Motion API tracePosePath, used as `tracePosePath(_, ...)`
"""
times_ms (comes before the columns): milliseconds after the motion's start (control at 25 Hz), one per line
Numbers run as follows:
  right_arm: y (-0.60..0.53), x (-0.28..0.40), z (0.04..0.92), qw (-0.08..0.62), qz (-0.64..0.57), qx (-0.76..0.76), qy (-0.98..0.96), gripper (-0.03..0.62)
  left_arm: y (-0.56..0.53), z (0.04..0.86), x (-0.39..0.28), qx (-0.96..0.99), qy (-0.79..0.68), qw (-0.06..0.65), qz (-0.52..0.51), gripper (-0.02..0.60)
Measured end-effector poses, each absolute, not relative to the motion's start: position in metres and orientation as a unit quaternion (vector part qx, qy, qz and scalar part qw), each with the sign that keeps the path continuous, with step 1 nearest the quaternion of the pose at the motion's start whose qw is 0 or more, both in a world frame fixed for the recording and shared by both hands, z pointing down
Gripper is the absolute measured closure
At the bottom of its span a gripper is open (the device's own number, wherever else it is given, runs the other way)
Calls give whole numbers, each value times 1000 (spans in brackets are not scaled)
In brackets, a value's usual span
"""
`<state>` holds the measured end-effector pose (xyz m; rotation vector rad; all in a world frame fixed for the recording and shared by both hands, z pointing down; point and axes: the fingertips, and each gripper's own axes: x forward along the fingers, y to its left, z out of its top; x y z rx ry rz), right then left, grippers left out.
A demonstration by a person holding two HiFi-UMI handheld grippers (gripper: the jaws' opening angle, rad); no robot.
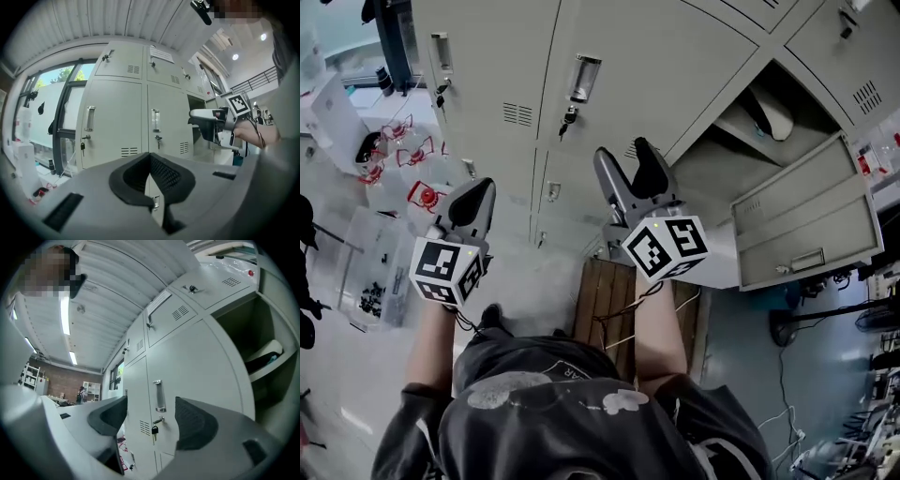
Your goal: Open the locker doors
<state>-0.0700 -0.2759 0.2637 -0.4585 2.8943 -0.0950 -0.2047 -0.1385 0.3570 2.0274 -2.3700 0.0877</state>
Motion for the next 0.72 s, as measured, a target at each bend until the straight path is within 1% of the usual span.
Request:
tracePosePath(320,-276,-179,274,79,-14,-186,979,287,-142,360,-297,678,-735,6,9,572)
tracePosePath(480,-286,-199,275,76,0,-220,973,287,-160,366,-320,702,-712,4,7,572)
tracePosePath(720,-314,-221,275,71,15,-250,966,287,-199,373,-332,736,-677,12,5,572)
